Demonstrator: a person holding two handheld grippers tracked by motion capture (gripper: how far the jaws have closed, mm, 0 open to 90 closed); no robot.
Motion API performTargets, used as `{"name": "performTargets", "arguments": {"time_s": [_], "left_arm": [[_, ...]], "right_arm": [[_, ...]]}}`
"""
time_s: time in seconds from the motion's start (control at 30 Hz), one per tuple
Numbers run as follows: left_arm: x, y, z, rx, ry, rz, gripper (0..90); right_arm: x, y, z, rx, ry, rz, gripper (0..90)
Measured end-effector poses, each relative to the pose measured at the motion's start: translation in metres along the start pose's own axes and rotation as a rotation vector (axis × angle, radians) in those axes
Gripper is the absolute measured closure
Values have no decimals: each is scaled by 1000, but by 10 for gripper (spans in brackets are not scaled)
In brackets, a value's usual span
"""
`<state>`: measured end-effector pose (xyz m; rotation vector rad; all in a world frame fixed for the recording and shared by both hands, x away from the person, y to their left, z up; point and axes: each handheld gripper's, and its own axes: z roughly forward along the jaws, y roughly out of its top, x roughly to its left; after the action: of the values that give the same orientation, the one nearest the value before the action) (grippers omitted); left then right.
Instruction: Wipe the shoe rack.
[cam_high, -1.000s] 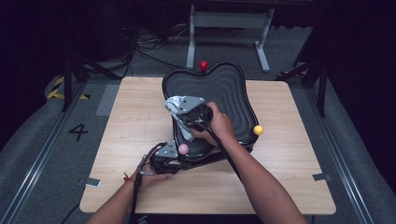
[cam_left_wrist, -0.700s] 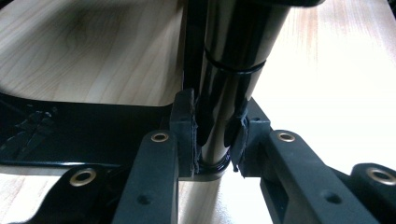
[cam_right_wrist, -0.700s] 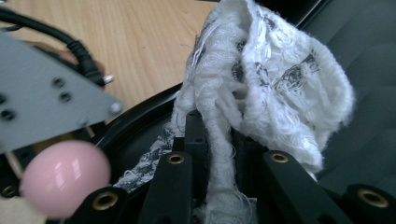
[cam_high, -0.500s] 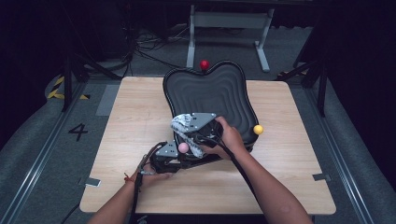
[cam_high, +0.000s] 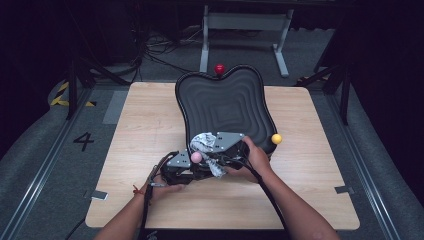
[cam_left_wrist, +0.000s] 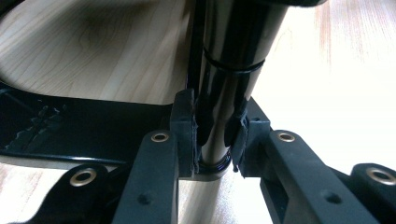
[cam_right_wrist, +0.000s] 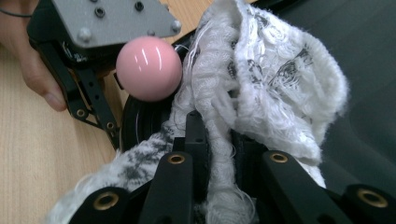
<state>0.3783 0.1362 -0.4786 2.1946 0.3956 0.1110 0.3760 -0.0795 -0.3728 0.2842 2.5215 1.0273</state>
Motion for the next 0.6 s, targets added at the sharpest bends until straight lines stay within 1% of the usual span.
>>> {"name": "performTargets", "arguments": {"time_s": [0.03, 0.1, 0.23, 0.27, 0.33, 0.43, 0.47, 0.5, 0.57, 0.6], "left_arm": [[0, 0, 0, 4, 0, 6, 738], [0, 0, 0, 0, -4, 1, 737], [1, 0, 0, -1, -5, -4, 738], [1, 0, 0, -2, -4, -5, 738], [2, 0, 0, 1, -3, -3, 738], [2, 0, 0, 5, -3, -2, 738], [2, 0, 0, 5, -3, -2, 737], [3, 0, 0, 4, -2, 0, 737], [3, 0, 0, 0, 0, -3, 737], [3, 0, 0, -2, 1, -3, 738]], "right_arm": [[1, -3, -1, -3, -8, 1, 802], [2, -7, -3, -12, -21, 9, 804], [-1, -14, -8, -22, -58, 30, 804], [-3, -15, -9, -19, -64, 37, 804], [-6, -17, -11, -6, -93, 40, 805], [-9, -23, -16, -6, -125, 53, 805], [-9, -23, -16, -6, -125, 53, 805], [-13, -29, -21, -7, -161, 67, 805], [-17, -34, -24, -7, -196, 81, 806], [-20, -38, -27, -10, -205, 99, 806]]}}
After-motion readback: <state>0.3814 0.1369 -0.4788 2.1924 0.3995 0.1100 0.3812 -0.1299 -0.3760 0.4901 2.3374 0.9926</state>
